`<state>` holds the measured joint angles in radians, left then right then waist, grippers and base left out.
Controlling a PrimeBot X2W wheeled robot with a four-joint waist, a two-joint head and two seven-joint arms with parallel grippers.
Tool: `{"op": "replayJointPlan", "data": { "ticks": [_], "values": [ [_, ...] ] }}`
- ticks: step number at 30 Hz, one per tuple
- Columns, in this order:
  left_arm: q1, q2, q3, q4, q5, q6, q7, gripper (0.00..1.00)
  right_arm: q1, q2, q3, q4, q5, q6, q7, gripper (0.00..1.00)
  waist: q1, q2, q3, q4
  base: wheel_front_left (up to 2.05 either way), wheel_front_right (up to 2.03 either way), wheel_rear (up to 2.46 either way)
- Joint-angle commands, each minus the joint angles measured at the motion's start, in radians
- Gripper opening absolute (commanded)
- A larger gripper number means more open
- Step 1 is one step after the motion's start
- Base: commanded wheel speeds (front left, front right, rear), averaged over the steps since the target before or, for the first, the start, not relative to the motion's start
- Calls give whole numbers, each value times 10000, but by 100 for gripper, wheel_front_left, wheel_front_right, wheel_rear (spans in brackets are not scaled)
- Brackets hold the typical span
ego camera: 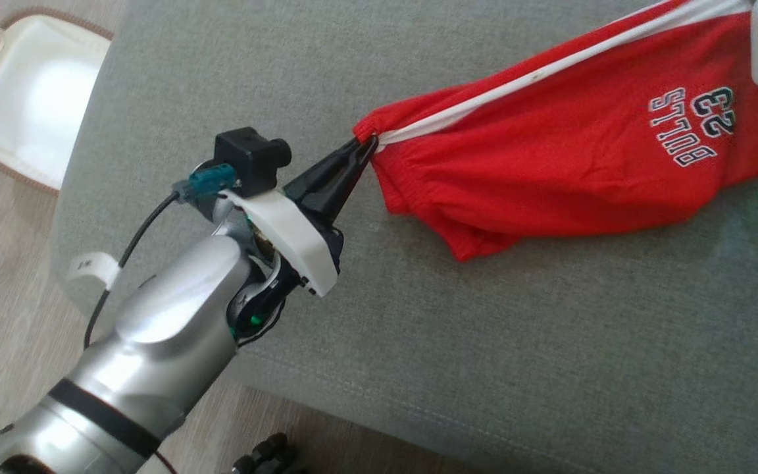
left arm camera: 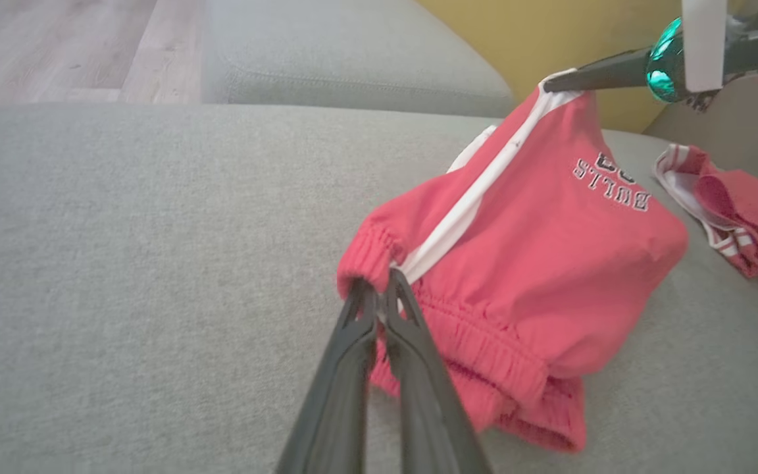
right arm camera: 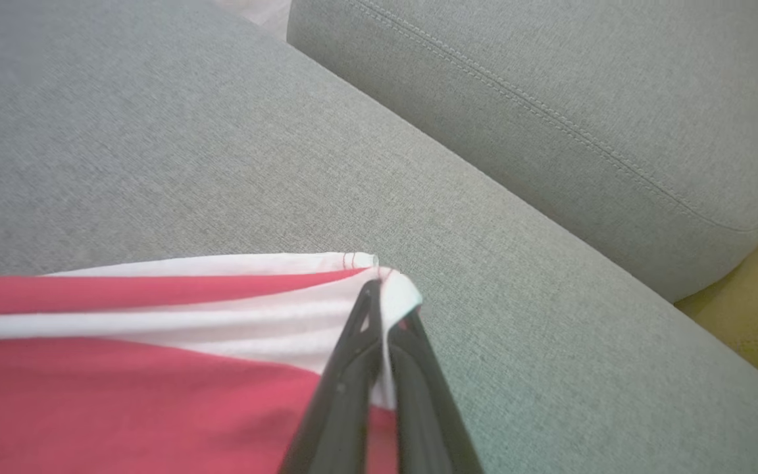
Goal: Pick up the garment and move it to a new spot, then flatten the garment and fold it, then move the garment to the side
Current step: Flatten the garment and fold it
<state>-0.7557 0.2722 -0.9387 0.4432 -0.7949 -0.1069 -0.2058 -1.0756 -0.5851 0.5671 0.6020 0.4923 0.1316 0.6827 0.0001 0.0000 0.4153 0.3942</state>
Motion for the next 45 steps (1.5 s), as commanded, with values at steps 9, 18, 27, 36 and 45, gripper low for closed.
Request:
{"op": "replayJointPlan", "data": {
  "ticks": [9,18,27,36,45],
  "values": [
    [-569,149,445,895,117,-91,-429,100,-663,329,277,881,-393,-9,-2338,100,-1,0,55,-200,0,0,0],
    [-252,445,1280,831,274,154,-550,100,-114,919,-135,1643,-261,-9,-4481,100,-1,0,-743,-998,0,0,0],
    [401,813,2318,213,529,663,-557,100,660,1546,-781,1772,-195,-9,-6296,100,-1,0,-1700,-1754,0,0,0],
    [1511,984,3397,-478,194,1158,-558,100,2199,2271,-1526,1078,-344,-9,-7744,100,-1,0,-2690,-2390,0,0,0],
    [3103,701,4974,-1765,934,1778,-558,100,4523,3088,-2862,-262,-1289,-9,-8608,100,-1,0,-3431,-2897,0,0,0]
  ]
}}
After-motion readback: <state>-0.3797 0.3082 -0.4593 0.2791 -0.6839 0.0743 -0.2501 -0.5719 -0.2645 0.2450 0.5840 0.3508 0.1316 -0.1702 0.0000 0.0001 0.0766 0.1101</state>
